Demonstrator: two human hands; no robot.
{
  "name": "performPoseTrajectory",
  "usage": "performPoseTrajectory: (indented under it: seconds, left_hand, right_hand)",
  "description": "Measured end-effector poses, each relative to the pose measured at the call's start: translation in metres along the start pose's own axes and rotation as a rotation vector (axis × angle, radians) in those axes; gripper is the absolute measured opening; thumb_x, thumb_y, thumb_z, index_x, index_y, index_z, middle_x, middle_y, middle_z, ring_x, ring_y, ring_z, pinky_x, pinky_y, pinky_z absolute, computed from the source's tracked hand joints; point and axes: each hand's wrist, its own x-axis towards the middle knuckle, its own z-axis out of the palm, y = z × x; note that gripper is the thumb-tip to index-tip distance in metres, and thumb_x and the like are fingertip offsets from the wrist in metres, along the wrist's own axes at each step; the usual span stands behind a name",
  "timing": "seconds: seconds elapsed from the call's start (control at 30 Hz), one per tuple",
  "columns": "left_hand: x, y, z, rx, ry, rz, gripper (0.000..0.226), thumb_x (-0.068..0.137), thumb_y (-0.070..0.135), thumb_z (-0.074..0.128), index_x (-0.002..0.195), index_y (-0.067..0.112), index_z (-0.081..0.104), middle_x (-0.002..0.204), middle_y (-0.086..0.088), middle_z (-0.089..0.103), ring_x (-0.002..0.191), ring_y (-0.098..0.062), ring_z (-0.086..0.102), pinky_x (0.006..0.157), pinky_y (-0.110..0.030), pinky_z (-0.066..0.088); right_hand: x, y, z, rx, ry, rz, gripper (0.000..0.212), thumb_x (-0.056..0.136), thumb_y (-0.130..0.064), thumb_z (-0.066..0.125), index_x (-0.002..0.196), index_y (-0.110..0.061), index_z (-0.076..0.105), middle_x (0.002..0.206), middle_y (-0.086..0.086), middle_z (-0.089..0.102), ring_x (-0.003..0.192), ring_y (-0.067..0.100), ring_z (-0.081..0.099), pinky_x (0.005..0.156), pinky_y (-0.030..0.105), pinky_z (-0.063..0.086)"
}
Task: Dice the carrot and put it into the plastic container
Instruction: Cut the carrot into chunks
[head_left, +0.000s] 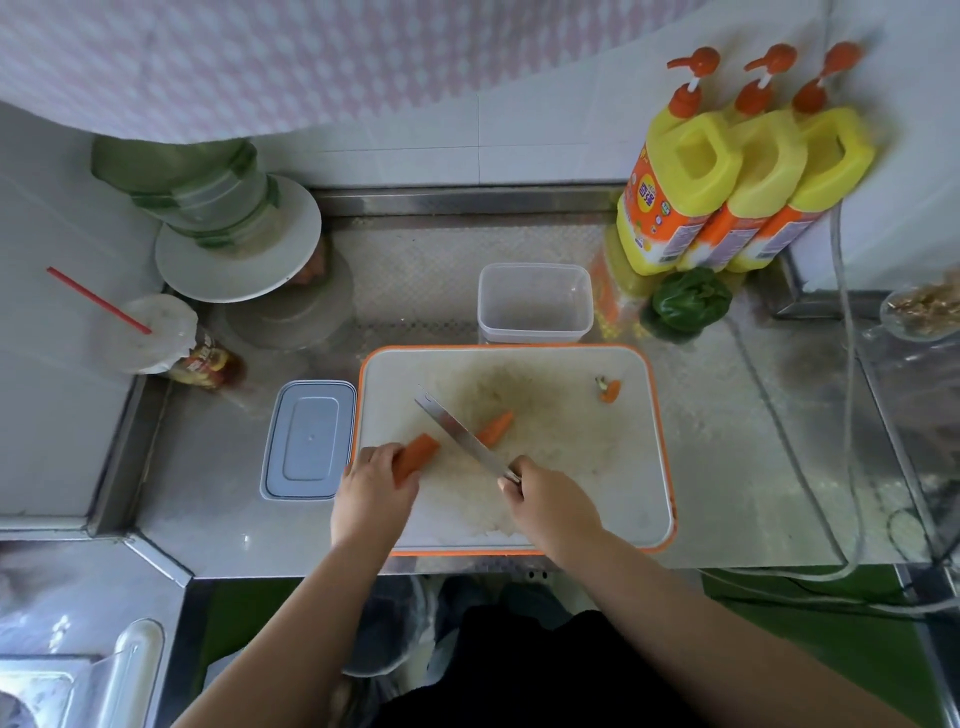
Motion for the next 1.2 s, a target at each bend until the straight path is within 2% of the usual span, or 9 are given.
performPoseTrajectory:
  seconds: [0.07,0.23,0.5,0.63,0.7,0.77,0.83,1.07,1.2]
  left_hand:
    - [0.008,-0.002,-0.007,-0.009,0.019,-0.027,0.035,0.086,0.025,0.060,0.121,0.022,0.060,0.116,-0.003,0.057,0.104,-0.027,0.051,0.085,-0.039,0.045]
    - [0.048,0.013,-0.020,-0.012,0.098,-0.016,0.034,0.089,0.023,0.059,0.122,0.019,0.060,0.117,-0.009,0.057,0.109,-0.032,0.049,0.089,-0.042,0.043]
    - [0.080,0.015,-0.016,0.091,0.061,0.027,0.041,0.094,0.026,0.053,0.135,0.019,0.052,0.134,-0.009,0.051,0.121,-0.032,0.041,0.100,-0.045,0.038]
    - [0.056,0.033,-0.007,0.043,0.253,0.265,0.032,0.090,0.028,0.058,0.119,0.016,0.065,0.119,-0.009,0.060,0.109,-0.035,0.051,0.093,-0.046,0.046]
    - [0.040,0.049,0.007,0.015,0.161,0.367,0.037,0.090,0.040,0.055,0.113,0.013,0.067,0.114,-0.008,0.063,0.106,-0.034,0.055,0.090,-0.043,0.047]
    - [0.025,0.066,0.021,0.048,-0.034,0.350,0.042,0.094,0.047,0.053,0.123,0.017,0.061,0.120,-0.003,0.058,0.113,-0.026,0.050,0.093,-0.039,0.042]
    - [0.020,0.074,0.035,0.104,-0.113,0.302,0.045,0.095,0.051,0.050,0.130,0.024,0.053,0.124,0.002,0.051,0.115,-0.020,0.044,0.095,-0.035,0.040]
    - [0.023,0.074,0.036,0.228,-0.132,0.283,0.032,0.101,0.030,0.044,0.133,0.026,0.047,0.126,-0.001,0.047,0.112,-0.024,0.046,0.090,-0.039,0.047]
    - [0.019,0.060,0.034,0.136,-0.092,0.283,0.033,0.101,0.023,0.043,0.133,0.023,0.048,0.126,0.000,0.048,0.112,-0.023,0.047,0.092,-0.038,0.046]
  right_hand:
    - [-0.005,0.003,-0.004,0.045,0.057,-0.014,0.019,0.100,-0.036,0.039,0.099,-0.021,0.050,0.059,-0.006,0.048,0.052,0.014,0.047,0.047,0.031,0.034]
    - [-0.002,0.010,-0.018,0.143,0.198,0.011,0.017,0.099,-0.040,0.042,0.098,-0.024,0.050,0.059,-0.004,0.052,0.057,0.020,0.057,0.052,0.034,0.042]
    - [0.004,0.035,-0.023,0.142,0.170,0.139,0.018,0.099,-0.040,0.041,0.091,-0.024,0.047,0.062,-0.005,0.054,0.058,0.016,0.056,0.052,0.031,0.040]
    - [0.008,0.044,-0.022,0.150,0.176,0.204,0.022,0.099,-0.040,0.041,0.089,-0.022,0.048,0.064,-0.002,0.057,0.061,0.019,0.058,0.056,0.034,0.044]
    - [0.011,0.047,-0.021,0.160,0.175,0.232,0.025,0.099,-0.041,0.041,0.087,-0.021,0.049,0.066,-0.001,0.057,0.062,0.019,0.058,0.057,0.034,0.045]
    - [0.014,0.048,-0.021,0.158,0.167,0.247,0.026,0.099,-0.041,0.040,0.084,-0.021,0.047,0.066,-0.002,0.056,0.063,0.019,0.057,0.058,0.033,0.044]
    - [0.016,0.048,-0.020,0.149,0.150,0.248,0.026,0.099,-0.041,0.040,0.084,-0.022,0.047,0.066,-0.003,0.055,0.063,0.017,0.056,0.056,0.031,0.042]
    - [0.016,0.049,-0.018,0.121,0.134,0.227,0.025,0.099,-0.041,0.041,0.085,-0.022,0.047,0.065,-0.003,0.054,0.060,0.014,0.055,0.054,0.029,0.042]
    - [0.017,0.049,-0.019,0.114,0.112,0.217,0.024,0.099,-0.042,0.041,0.086,-0.023,0.048,0.065,-0.003,0.055,0.059,0.014,0.055,0.053,0.029,0.042]
